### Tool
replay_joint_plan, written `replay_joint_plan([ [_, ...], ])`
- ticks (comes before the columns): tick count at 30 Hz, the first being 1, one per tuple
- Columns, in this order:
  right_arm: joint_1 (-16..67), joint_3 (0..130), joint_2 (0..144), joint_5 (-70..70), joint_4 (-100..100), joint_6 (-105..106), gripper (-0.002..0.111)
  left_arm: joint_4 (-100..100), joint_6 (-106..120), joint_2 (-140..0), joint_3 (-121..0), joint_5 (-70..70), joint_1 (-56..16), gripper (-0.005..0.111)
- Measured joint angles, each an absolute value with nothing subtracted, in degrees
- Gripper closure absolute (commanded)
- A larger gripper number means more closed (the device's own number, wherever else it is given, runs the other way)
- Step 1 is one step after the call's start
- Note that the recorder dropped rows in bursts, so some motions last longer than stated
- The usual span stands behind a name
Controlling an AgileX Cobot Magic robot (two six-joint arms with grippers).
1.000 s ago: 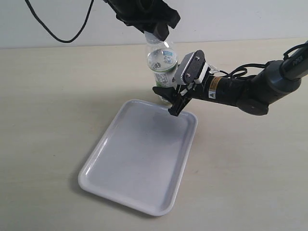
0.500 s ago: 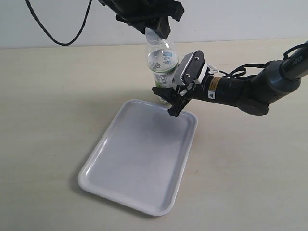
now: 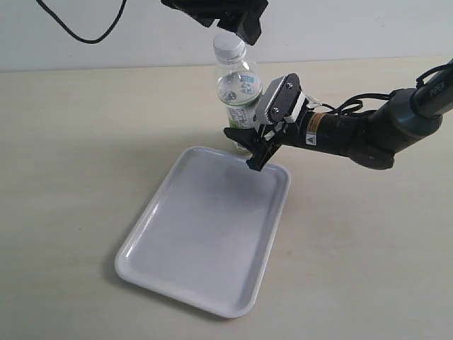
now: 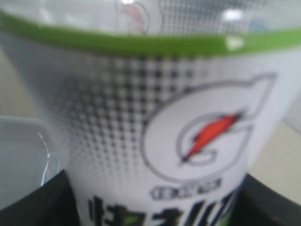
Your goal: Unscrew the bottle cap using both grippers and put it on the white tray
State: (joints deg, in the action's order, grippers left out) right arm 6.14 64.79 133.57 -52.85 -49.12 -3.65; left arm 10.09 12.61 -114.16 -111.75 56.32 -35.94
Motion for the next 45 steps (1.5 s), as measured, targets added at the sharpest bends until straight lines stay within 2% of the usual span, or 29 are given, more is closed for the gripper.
replay_joint_plan([
  [10,6.1,64.8,133.6,-52.8,-49.0,-3.8,0.108,5.8,20.8,-114.2,-115.8,60.2,-35.9,0.034],
  [17,6.1,64.8,133.6,-52.8,-49.0,-3.8,0.108,3.9,43.3,-114.2,-116.7,66.2,-35.9,0.037],
  [25,6.1,64.8,133.6,-52.8,-49.0,-3.8,0.108,10.5,61.1,-114.2,-116.7,66.0,-35.9,0.037],
  [45,6.1,64.8,133.6,-52.8,-48.9,-3.6,0.108,10.7,64.5,-118.6,-116.8,62.7,-35.9,0.037],
])
